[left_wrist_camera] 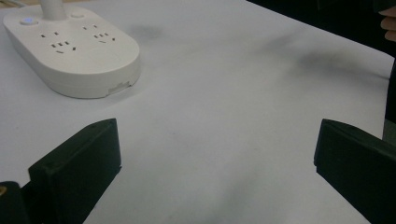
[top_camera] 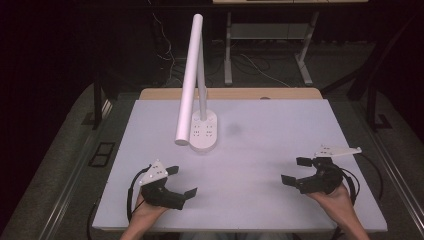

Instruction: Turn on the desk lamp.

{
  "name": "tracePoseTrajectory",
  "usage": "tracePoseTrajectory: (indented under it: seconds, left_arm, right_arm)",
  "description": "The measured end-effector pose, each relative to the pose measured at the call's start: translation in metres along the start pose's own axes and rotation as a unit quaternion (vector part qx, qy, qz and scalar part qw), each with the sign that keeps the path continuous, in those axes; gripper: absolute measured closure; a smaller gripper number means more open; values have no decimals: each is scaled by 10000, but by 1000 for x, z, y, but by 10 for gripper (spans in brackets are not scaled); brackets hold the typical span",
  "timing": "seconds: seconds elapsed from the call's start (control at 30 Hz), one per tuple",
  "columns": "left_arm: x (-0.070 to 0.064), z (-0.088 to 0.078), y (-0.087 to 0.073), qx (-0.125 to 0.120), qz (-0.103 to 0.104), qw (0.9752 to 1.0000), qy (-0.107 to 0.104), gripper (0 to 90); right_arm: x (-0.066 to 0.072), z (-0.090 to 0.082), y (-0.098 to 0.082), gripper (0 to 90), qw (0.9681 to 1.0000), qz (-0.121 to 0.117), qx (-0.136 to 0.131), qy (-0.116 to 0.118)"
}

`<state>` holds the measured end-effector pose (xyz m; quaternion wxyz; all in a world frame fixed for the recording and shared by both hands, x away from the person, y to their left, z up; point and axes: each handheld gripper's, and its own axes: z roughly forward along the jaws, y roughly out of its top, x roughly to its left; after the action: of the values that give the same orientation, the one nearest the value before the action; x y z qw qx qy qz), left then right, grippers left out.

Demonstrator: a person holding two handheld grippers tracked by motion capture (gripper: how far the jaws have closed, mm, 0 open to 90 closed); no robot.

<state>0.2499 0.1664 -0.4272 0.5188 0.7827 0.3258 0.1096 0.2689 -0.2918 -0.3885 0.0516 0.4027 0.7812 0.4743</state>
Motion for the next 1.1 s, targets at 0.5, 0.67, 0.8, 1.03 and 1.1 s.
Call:
tracePoseTrajectory:
  seconds: [0.5,0.67,0.8,1.03,1.1]
  left_arm:
    - [0,0,0,-6,2,10000,8,0]
    - [0,0,0,7,7,10000,12,0]
    - [0,1,0,-9,-11,10000,14,0]
    - [0,0,0,-10,-9,10000,7,0]
    - [0,0,0,-14,-3,10000,6,0]
  right_arm:
    - [-1,12,23,4,9998,-72,94,143]
    - [-1,19,33,4,9996,-150,180,181]
    - [0,24,42,4,9993,-219,222,214]
    - [2,35,57,4,9986,-314,312,294]
    - [2,38,62,4,9983,-334,356,325]
